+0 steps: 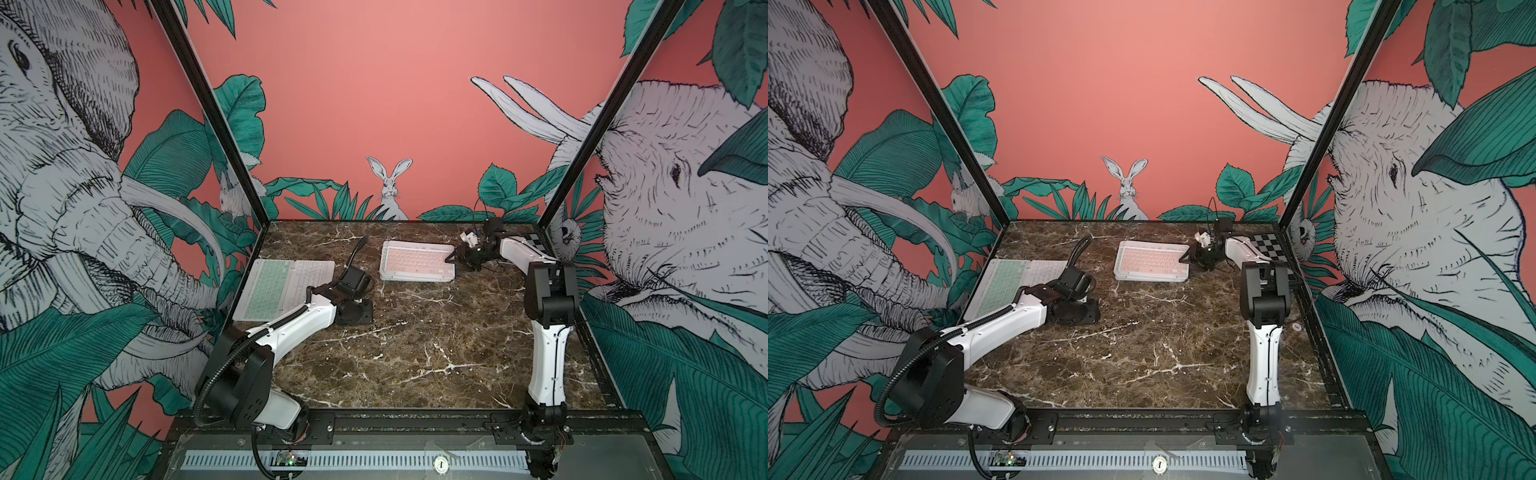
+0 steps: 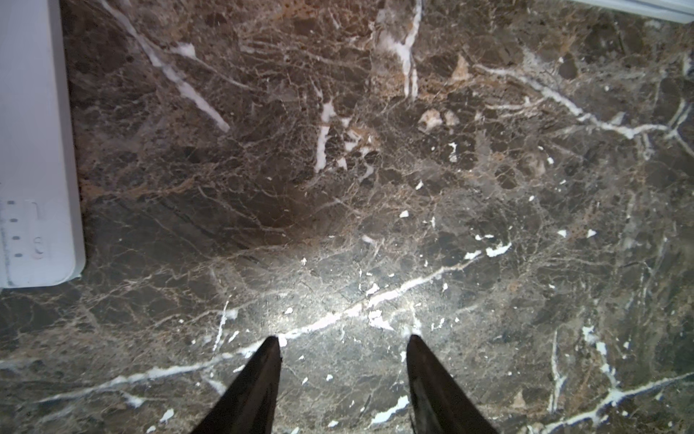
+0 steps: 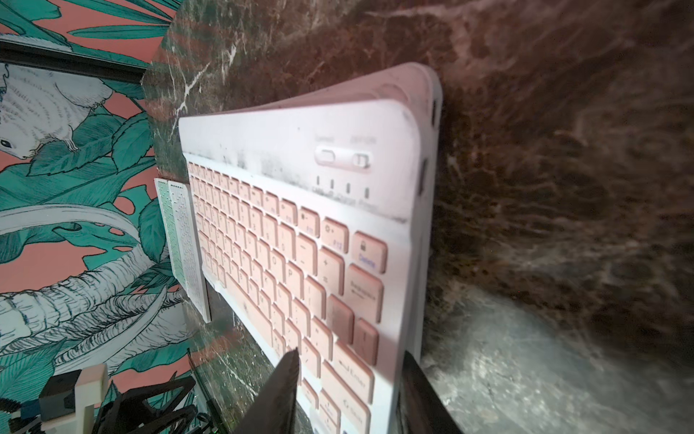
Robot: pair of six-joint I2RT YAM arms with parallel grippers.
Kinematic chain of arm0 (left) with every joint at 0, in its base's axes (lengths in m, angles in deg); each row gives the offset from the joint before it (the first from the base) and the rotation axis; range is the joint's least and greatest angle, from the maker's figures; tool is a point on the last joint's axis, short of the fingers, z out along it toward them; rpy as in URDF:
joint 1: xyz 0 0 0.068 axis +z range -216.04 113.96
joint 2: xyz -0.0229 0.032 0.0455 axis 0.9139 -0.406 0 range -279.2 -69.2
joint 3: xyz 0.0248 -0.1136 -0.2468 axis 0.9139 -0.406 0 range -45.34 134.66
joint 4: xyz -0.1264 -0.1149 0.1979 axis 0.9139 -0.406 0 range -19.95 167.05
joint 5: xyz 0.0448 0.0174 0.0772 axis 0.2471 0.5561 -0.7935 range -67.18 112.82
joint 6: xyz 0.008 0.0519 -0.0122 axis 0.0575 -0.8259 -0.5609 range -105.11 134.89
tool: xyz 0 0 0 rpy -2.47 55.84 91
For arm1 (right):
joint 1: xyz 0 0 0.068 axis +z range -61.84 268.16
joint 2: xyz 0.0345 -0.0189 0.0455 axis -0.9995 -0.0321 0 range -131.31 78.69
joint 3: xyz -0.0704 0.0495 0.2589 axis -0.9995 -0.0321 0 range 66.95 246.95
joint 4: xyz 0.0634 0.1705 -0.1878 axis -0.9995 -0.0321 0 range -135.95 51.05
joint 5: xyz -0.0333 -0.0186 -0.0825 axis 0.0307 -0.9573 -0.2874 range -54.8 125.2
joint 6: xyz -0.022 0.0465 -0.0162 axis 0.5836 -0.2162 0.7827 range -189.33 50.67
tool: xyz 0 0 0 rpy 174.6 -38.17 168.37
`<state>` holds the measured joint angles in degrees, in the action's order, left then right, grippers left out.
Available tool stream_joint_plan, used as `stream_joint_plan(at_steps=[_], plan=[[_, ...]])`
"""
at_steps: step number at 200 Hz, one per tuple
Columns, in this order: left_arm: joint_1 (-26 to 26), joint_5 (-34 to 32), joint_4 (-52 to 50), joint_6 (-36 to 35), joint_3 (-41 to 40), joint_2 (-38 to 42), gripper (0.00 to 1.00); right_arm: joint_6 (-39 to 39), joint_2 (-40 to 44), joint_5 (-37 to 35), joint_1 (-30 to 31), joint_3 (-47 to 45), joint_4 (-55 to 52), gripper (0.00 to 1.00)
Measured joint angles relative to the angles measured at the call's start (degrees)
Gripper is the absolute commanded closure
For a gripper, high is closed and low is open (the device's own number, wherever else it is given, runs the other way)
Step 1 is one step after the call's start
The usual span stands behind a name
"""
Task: Stack the numeric keypads
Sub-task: Place the numeric keypad at the numeric keypad, then move the numeric keypad to the center of the board.
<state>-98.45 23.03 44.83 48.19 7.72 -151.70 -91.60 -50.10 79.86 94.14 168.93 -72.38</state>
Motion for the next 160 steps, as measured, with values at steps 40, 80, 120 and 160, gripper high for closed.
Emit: stream_joint_plan(at_steps=[40, 80, 120, 160], plan=[[0.0, 0.6, 0.9, 0.2, -0.7, 0.3, 0.44, 0.0, 0.0, -2.5, 0.8, 1.7, -1.7, 0.58], [0.0, 0.8, 1.4, 0.4, -1.0, 0.3, 0.44, 0.5, 0.0, -4.6, 1.1, 3.8, -3.5, 0.58], [0.1, 0.7, 1.9, 0.4, -1.0, 0.3, 0.44, 1.5, 0.2, -6.6, 1.2, 3.5, -4.3, 0.58], [0.3, -1.4, 0.7, -0.3, 0.6, 0.3, 0.43, 0.3, 8.3, -9.3, 1.2, -7.6, -0.8, 0.57]])
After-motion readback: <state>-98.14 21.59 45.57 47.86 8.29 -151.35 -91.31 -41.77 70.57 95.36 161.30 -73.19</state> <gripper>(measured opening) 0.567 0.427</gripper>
